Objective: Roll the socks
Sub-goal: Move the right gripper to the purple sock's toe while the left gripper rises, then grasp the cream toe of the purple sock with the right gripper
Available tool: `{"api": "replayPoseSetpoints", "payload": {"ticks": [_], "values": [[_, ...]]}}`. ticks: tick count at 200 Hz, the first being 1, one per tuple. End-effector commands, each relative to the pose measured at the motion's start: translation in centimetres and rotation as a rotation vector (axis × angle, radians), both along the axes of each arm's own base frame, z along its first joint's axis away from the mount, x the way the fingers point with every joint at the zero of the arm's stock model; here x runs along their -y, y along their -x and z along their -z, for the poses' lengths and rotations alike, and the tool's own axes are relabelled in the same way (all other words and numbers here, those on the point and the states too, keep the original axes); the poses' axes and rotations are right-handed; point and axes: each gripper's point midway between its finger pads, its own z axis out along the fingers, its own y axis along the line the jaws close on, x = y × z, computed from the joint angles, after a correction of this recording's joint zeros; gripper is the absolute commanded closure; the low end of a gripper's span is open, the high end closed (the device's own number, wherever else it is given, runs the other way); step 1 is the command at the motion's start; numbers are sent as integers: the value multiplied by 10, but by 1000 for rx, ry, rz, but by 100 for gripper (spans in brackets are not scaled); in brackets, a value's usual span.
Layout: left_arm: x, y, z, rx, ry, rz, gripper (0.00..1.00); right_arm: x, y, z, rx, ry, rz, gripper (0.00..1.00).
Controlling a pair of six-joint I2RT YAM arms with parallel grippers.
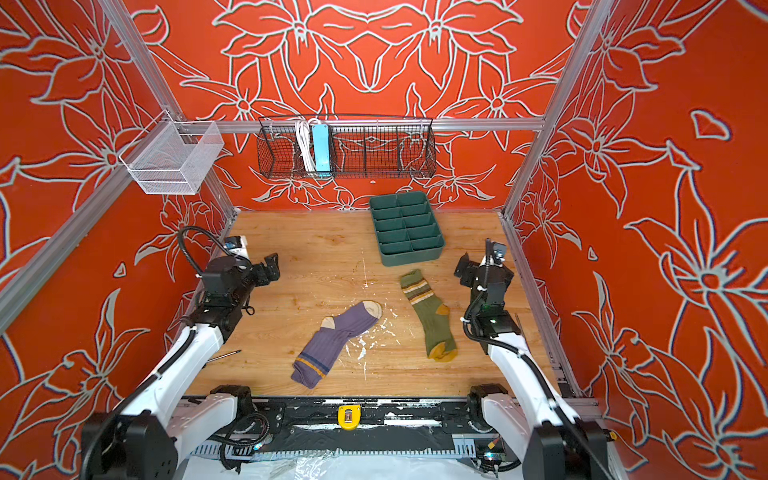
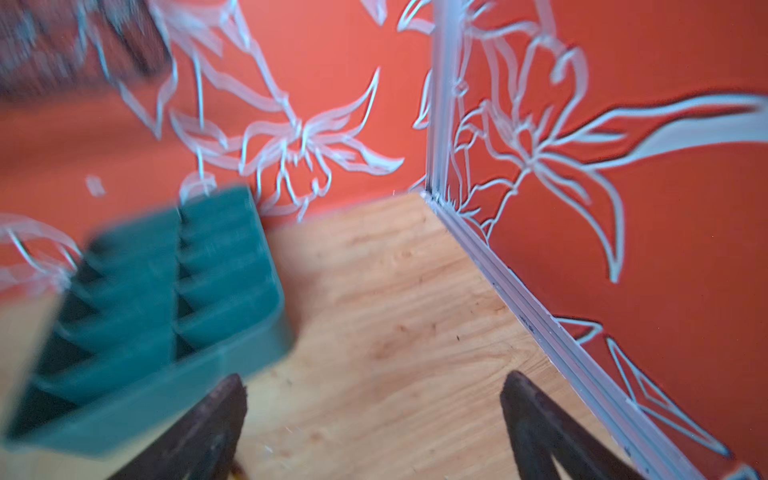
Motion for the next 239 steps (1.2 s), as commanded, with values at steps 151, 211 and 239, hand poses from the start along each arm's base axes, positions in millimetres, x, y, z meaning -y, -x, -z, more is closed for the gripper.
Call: {"api": "replayPoseSetpoints", "payload": {"ticks": [151, 211, 239], "values": [[117, 124, 100, -668, 365, 343, 1, -250, 83, 156, -903, -294, -529, 14], [122, 113, 92, -678, 335, 378, 2, -318, 49, 199, -968, -307, -575, 41], [120, 109, 84, -664, 291, 387, 2, -330, 36, 210, -963, -292, -584, 54]]}}
